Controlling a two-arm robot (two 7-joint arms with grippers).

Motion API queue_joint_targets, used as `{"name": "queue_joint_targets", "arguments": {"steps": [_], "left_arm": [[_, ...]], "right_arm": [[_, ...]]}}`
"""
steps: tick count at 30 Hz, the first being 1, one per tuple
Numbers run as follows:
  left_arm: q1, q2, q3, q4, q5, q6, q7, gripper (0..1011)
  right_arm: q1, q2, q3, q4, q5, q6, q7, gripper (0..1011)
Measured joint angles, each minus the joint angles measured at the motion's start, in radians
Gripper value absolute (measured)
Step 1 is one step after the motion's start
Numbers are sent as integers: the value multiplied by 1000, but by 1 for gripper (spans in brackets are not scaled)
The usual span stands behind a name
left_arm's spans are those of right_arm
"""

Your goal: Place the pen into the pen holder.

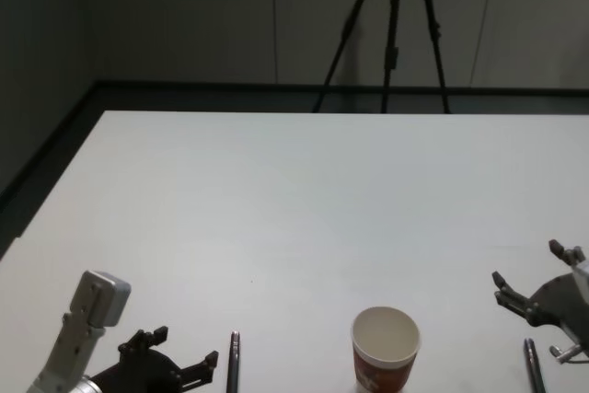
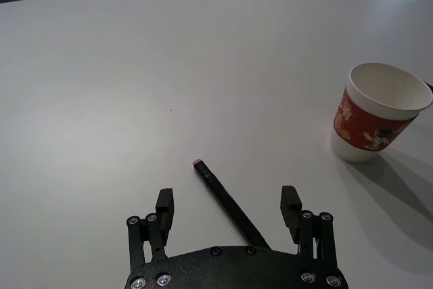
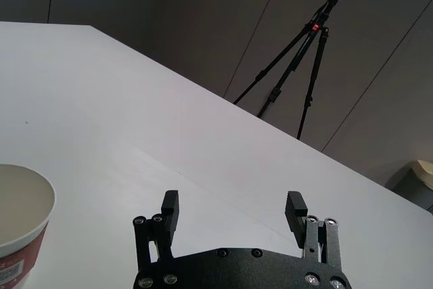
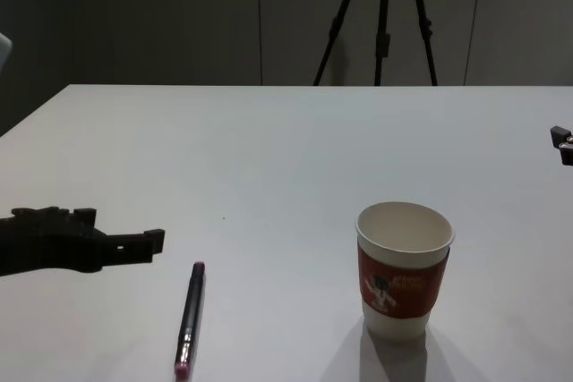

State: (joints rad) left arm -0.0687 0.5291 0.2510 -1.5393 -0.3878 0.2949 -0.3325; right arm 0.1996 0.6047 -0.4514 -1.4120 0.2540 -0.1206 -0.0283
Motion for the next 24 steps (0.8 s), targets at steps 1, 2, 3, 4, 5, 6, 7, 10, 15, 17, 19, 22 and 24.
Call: {"name": "queue_joint_targets", "arguments": {"steps": [1,2,3,4,5,6,7,10,15,17,19,22,24], "left_arm": [[-3,-2,2,2,1,12,2,1001],[-5,-3,3,3,1,18,3,1001],[-6,-5,4,4,2,25,5,1002],[-9,-9,6,6,2,37,8,1001],[-11,-10,6,7,2,41,9,1002],[-15,-15,8,9,3,51,12,1001],[-17,-17,9,10,4,55,13,1001],[-23,-22,12,14,7,65,15,1001],[-36,-32,21,24,12,85,17,1001],[-40,-37,24,26,15,95,21,1001],[-43,-41,25,28,16,103,24,1002],[-46,-49,26,30,16,115,29,1001],[-48,-56,28,32,18,121,33,1001]], "right_arm": [[0,0,0,0,0,0,0,1001],[0,0,0,0,0,0,0,1001],[0,0,0,0,0,0,0,1001],[0,0,0,0,0,0,0,1001],[0,0,0,0,0,0,0,1001],[0,0,0,0,0,0,0,1001],[0,0,0,0,0,0,0,1001],[0,0,0,0,0,0,0,1001],[0,0,0,0,0,0,0,1001],[0,0,0,0,0,0,0,1001],[0,0,0,0,0,0,0,1001],[0,0,0,0,0,0,0,1001],[0,0,0,0,0,0,0,1001]]}}
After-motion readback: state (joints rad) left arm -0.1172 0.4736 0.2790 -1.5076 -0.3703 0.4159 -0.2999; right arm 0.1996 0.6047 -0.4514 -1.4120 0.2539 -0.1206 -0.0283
